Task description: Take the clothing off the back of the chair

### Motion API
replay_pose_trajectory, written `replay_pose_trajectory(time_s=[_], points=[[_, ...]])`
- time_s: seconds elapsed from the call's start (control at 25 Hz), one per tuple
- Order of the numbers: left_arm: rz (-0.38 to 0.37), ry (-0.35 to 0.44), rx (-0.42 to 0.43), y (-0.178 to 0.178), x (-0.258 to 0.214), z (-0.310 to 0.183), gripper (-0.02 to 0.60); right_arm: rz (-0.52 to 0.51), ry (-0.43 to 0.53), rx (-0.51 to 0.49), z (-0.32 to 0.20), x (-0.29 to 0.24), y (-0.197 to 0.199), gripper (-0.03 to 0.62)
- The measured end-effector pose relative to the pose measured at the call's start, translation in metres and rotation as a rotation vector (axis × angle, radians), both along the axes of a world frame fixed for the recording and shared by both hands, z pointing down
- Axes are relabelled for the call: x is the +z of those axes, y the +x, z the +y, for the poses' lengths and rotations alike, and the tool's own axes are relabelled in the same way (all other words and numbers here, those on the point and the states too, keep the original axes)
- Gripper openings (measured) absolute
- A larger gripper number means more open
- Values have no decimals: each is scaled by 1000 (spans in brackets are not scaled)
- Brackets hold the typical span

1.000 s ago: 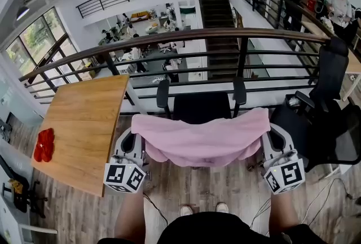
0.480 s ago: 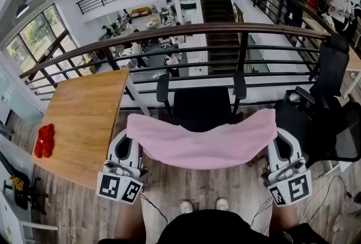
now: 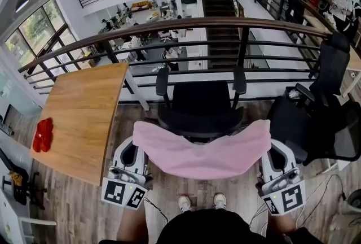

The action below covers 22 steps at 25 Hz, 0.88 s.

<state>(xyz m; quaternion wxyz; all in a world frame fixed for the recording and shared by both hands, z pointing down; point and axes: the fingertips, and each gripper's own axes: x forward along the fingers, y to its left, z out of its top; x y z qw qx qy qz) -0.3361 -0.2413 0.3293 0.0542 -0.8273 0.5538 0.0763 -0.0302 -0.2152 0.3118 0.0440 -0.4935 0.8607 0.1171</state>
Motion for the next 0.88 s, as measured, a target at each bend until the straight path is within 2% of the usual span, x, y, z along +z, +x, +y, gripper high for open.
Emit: replay_pose_trajectory(time_s=[0.48, 0.88], points=[[47, -177, -2, -2, 91, 3, 25, 6, -168, 18, 3, 87, -6, 23], [13, -289, -29, 4, 160, 0, 25, 13, -266, 39, -8, 139, 3, 22]])
